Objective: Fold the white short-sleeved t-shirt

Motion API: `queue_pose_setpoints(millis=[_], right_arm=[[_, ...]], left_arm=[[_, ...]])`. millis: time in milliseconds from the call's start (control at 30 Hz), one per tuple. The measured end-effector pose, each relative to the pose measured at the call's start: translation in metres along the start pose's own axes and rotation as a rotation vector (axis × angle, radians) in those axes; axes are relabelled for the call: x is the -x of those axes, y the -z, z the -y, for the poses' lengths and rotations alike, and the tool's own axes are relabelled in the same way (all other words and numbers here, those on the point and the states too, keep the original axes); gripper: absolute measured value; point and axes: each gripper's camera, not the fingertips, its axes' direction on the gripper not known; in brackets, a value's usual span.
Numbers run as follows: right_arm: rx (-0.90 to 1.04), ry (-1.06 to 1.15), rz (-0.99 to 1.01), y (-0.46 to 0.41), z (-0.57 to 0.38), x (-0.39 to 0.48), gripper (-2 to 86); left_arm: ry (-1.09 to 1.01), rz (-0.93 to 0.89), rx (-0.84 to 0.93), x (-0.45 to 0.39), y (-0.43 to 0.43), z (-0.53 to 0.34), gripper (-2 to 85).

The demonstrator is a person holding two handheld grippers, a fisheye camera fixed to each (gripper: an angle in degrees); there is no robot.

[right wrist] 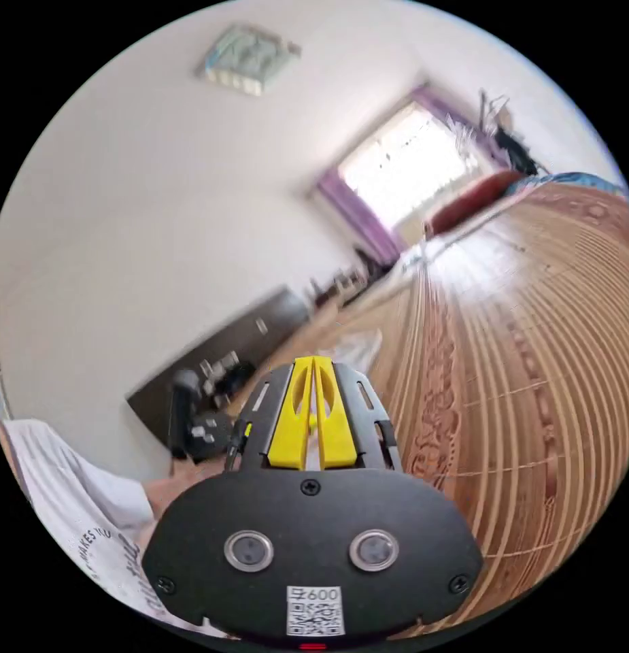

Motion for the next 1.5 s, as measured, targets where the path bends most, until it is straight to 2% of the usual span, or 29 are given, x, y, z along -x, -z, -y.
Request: queue_pose_setpoints(millis=[100, 200, 300, 367, 733, 800, 933, 1000, 1033, 1100, 1167, 1233, 1300, 1367, 1433, 1500], right_arm=[[-0.002, -0.042, 0.054, -0.036, -0.008, -0.005, -0.9], [-0.033, -0.059, 0.011, -0.053, -0.01, -0.01, -0.9], [0.171, -0.03, 0.027, -0.105, -0.007, -0.01, -0.9], [0.251, -0.085, -0.067, -0.137, -0.006, -0.019, -0.9], [0.231, -0.165, -0.05, -0.183, -0.034, -0.043, -0.9], [0.226, -0.175, -0.029, -0.188, -0.04, -0.046, -0.9], [0.122, -0.076, 0.089, -0.183, -0.061, -0.038, -0.9], [-0.001, 0.002, 0.158, -0.169, -0.078, -0.03, -0.9], [-0.085, 0.019, 0.144, -0.161, -0.091, -0.026, -0.9], [-0.186, 0.064, 0.113, -0.153, -0.107, -0.015, -0.9], [-0.254, 0.21, -0.014, -0.157, -0.122, 0.035, -0.8], [-0.28, 0.355, -0.115, -0.181, -0.128, 0.102, -0.8], [-0.231, 0.486, -0.153, -0.23, -0.128, 0.177, -0.7], [-0.12, 0.539, -0.127, -0.32, -0.123, 0.266, -0.5], [-0.071, 0.527, -0.073, -0.394, -0.123, 0.319, -0.1], [0.007, 0.571, -0.002, -0.474, -0.127, 0.368, 0.9]], left_arm=[[0.02, -0.051, 0.032, 0.013, -0.02, -0.009, 0.9], [0.052, -0.115, 0.026, 0.03, -0.027, -0.019, 0.9], [0.08, -0.165, 0.032, 0.043, -0.035, -0.028, 0.9], [0.09, -0.184, 0.026, 0.048, -0.038, -0.035, 0.9], [0.167, -0.281, 0.042, 0.081, -0.036, -0.104, 0.8], [0.146, -0.224, 0.074, 0.087, -0.019, -0.137, 0.8], [0.108, -0.066, -0.071, 0.097, 0.046, -0.222, 0.8], [0.023, 0.175, -0.23, 0.098, 0.104, -0.301, 0.8], [-0.008, 0.343, -0.3, 0.097, 0.13, -0.344, 0.8], [0.003, 0.561, -0.384, 0.103, 0.16, -0.406, 0.8], [0.064, 0.703, -0.474, 0.121, 0.18, -0.468, 0.7], [0.241, 0.815, -0.675, 0.147, 0.201, -0.543, 0.6], [0.355, 0.827, -0.787, 0.164, 0.205, -0.586, 0.5], [0.435, 0.795, -0.8, 0.181, 0.203, -0.611, 0.4], [0.49, 0.693, -0.69, 0.204, 0.208, -0.618, 0.4], [0.4, 0.705, -0.636, 0.209, 0.204, -0.626, 0.5]])
